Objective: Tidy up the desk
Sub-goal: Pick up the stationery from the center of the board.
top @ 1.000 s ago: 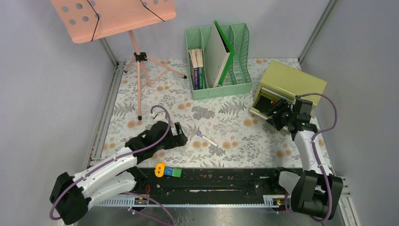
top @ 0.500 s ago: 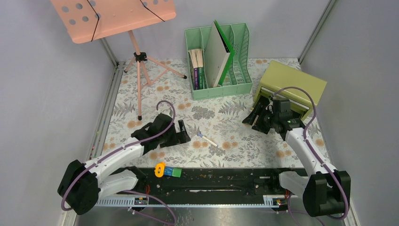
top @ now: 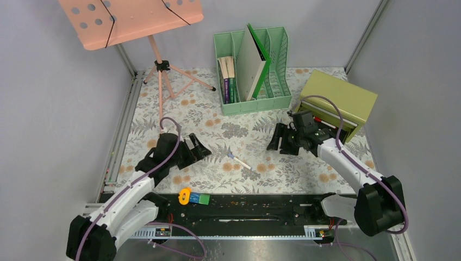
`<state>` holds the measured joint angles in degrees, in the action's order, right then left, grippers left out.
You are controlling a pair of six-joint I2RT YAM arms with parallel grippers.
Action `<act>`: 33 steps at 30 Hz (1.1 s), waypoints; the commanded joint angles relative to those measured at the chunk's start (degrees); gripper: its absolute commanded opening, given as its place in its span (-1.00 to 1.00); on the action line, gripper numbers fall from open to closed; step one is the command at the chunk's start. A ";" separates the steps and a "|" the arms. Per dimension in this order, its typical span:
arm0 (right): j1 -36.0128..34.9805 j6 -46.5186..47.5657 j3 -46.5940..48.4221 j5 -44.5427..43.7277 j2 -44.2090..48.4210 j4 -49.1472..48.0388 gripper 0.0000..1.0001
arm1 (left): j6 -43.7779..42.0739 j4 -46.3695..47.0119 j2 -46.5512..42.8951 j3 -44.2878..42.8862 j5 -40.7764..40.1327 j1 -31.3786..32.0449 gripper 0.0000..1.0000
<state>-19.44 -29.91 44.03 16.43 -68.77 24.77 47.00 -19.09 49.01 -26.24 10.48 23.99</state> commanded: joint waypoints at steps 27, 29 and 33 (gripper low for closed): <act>-31.98 12.46 31.28 -18.74 -29.16 15.33 0.52 | -3.64 -3.75 -24.72 -2.45 -5.38 -2.33 0.98; -32.83 12.76 32.32 -19.59 -30.97 15.30 0.50 | -3.21 -3.67 -24.87 -1.96 -5.11 -2.33 0.97; -33.55 13.78 33.26 -21.16 -34.36 15.15 0.40 | -2.63 -3.59 -25.44 -1.27 -4.35 -2.35 0.97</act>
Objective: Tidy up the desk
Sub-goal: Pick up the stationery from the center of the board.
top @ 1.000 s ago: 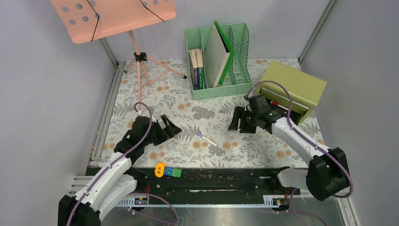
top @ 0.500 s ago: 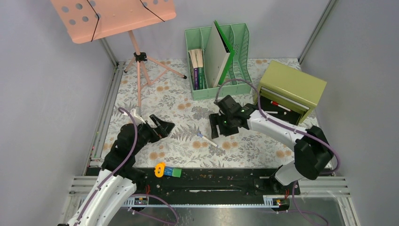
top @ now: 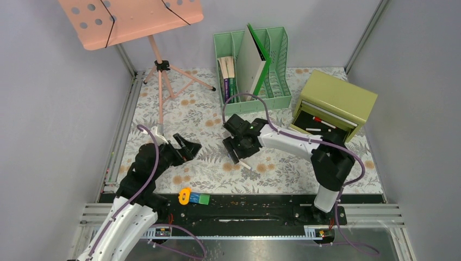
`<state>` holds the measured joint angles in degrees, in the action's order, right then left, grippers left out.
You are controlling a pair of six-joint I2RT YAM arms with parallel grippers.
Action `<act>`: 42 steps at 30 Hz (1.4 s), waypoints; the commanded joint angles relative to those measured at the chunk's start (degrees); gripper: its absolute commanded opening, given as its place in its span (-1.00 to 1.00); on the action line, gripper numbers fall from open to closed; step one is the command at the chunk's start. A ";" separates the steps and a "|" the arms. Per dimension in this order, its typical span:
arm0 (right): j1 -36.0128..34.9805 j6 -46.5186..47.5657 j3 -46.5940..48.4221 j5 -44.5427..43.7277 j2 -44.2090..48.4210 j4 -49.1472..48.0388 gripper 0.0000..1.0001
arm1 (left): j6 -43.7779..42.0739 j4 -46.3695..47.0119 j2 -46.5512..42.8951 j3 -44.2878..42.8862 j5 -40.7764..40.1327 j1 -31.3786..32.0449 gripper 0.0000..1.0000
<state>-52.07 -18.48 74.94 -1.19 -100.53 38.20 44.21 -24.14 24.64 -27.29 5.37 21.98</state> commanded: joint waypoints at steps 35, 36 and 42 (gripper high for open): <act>-2.42 8.00 1.92 -2.56 -11.87 -3.49 -0.85 | 2.84 3.34 -0.39 3.24 2.62 -0.35 0.98; -2.42 7.96 1.76 -2.42 -11.64 -3.56 -0.90 | 3.02 3.50 -0.24 3.36 2.59 -0.34 0.98; -2.43 7.01 0.68 -4.29 -8.68 -4.06 -1.00 | 3.45 4.10 0.37 3.82 3.14 -0.40 0.97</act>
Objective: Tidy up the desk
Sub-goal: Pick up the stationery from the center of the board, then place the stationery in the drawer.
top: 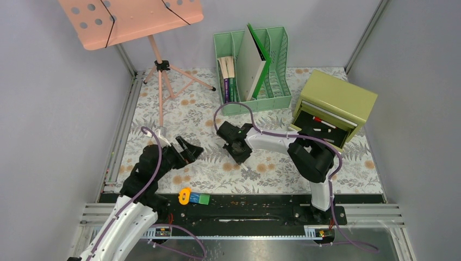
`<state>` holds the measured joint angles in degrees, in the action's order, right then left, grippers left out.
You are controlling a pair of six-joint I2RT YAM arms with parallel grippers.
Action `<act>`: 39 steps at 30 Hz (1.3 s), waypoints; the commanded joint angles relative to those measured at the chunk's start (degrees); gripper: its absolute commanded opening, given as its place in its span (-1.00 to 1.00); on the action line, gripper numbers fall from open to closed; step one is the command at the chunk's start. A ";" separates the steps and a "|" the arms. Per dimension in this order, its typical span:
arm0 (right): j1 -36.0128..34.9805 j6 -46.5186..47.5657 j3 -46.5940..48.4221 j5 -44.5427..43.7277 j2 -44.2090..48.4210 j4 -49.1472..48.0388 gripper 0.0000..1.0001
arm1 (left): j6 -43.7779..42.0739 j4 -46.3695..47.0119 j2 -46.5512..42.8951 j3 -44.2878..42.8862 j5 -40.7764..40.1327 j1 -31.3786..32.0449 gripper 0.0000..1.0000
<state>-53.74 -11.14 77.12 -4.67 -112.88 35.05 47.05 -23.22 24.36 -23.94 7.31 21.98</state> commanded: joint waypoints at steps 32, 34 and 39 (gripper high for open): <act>3.44 -22.29 -21.57 1.15 36.69 -15.67 -1.00 | 9.45 20.35 12.24 9.57 11.82 -0.33 0.97; 5.02 -24.28 -24.47 3.01 38.95 -18.45 -1.00 | 8.93 19.12 11.95 9.43 12.01 -0.35 0.98; 10.46 -28.89 -30.55 8.67 42.72 -23.21 -1.00 | 5.28 14.27 12.60 6.90 11.85 -0.31 0.98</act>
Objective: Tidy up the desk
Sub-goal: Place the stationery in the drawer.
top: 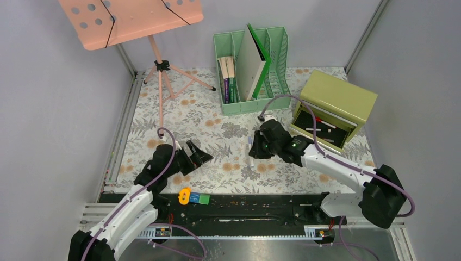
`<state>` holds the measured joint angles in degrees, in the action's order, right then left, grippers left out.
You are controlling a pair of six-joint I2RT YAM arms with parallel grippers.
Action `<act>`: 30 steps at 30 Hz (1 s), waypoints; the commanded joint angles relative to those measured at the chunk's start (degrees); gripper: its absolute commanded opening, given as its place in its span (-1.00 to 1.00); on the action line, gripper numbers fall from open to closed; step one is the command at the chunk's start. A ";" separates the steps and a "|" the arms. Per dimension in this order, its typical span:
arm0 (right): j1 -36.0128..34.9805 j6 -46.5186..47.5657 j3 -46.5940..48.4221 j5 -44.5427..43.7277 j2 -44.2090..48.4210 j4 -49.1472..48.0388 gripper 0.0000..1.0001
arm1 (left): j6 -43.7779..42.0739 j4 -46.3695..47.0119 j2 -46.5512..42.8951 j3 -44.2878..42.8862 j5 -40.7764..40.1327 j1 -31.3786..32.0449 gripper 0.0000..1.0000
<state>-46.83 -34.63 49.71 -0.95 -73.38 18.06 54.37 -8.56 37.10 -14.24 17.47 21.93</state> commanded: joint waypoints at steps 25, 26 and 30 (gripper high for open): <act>16.26 -5.15 -10.99 5.20 17.48 -1.74 -1.00 | -12.29 -17.22 3.40 -13.61 -4.20 -0.31 0.98; 16.84 -4.94 -10.77 5.99 17.18 -1.13 -1.00 | -12.76 -17.79 3.41 -13.98 -4.36 -0.24 0.98; 19.83 -4.23 -9.63 9.09 15.19 1.24 -1.00 | -13.19 -18.41 3.37 -14.40 -4.79 -0.27 0.98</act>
<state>-29.43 -40.51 37.54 4.19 -56.71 16.36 43.29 -26.13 40.32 -25.71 14.48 21.93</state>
